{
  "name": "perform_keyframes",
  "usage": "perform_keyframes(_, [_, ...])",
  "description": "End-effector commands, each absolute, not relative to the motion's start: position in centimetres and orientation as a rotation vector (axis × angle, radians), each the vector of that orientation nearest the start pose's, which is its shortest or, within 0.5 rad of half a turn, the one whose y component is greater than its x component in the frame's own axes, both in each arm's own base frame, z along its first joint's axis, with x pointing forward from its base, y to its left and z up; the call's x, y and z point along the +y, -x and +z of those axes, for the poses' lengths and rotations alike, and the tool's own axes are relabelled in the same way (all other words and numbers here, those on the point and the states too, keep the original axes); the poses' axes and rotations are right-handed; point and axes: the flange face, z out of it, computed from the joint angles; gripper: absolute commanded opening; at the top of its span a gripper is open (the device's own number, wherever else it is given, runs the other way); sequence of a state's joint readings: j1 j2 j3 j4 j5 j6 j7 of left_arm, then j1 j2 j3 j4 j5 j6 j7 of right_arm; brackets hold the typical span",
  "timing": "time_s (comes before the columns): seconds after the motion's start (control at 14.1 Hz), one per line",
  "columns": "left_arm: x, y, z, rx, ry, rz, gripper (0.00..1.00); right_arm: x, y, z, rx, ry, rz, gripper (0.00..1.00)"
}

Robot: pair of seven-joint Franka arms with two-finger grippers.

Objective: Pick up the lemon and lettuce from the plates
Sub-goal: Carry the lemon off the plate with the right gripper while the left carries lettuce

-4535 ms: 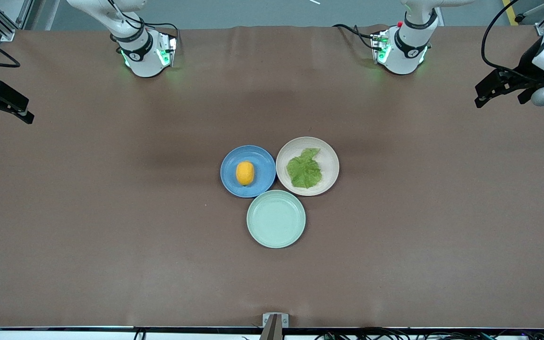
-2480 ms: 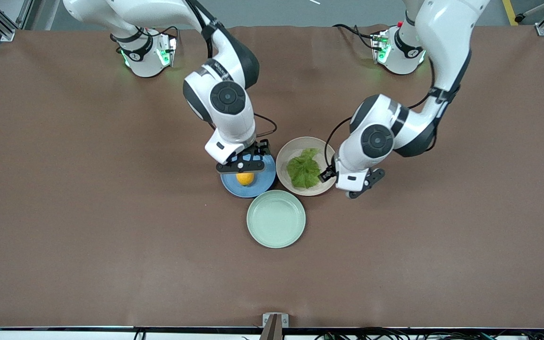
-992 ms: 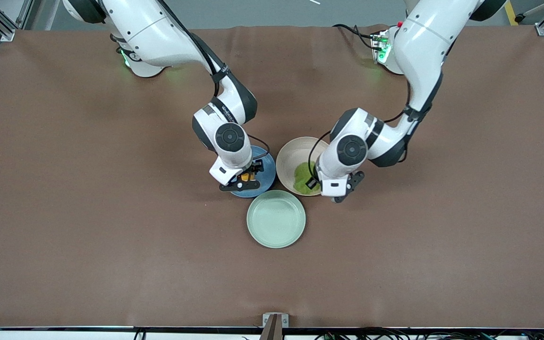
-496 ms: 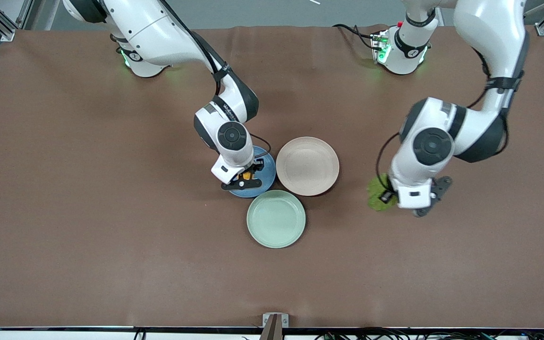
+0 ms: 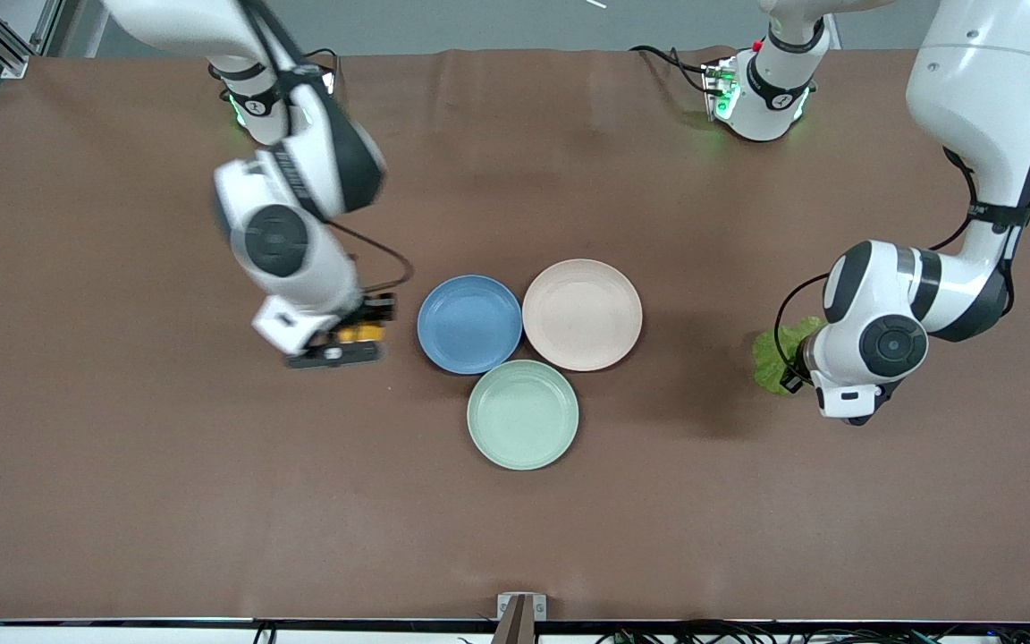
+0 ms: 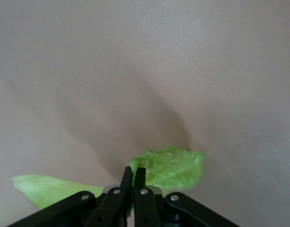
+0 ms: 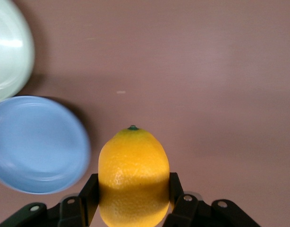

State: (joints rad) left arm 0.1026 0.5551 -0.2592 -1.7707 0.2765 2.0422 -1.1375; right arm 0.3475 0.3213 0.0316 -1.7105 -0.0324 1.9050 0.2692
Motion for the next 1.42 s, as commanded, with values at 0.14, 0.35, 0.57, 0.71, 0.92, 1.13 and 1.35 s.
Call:
perform_keyframes(0.14, [-5.7,-63.5,24.8,-1.221,2.654,0.19,0.99,4.1,-61.0,37.8,-0.236,3.165,0.186,0.2])
perform_keyframes(0.35, [-6.8,-64.9,30.1,-1.234,2.694,0.076,1.0,-3.4,-60.3,34.5,-0.144,3.149,0.256,0.2])
perform_keyframes(0.57, [-8.5,-65.1,37.9,-1.227,2.774,-0.037,1.0,-6.0,-57.7,29.8,-0.071,3.139,0.287,0.2])
perform_keyframes(0.71, [-8.5,-65.1,41.6,-1.165,2.821,-0.059,1.0,-6.6,-56.7,27.1,-0.061,3.143,0.225,0.2])
perform_keyframes(0.92, [-7.8,-65.1,45.7,-0.99,2.88,-0.013,1.0,-8.6,-56.1,24.8,-0.006,3.132,0.273,0.21])
perform_keyframes(1.13, [-7.0,-64.1,49.9,-0.553,2.977,-0.002,1.0,-10.2,-55.5,21.3,0.038,3.116,0.319,0.21])
perform_keyframes(1.35, [-5.1,-62.4,52.4,-0.478,2.961,0.064,1.0,-10.3,-55.7,19.8,0.039,3.117,0.302,0.23])
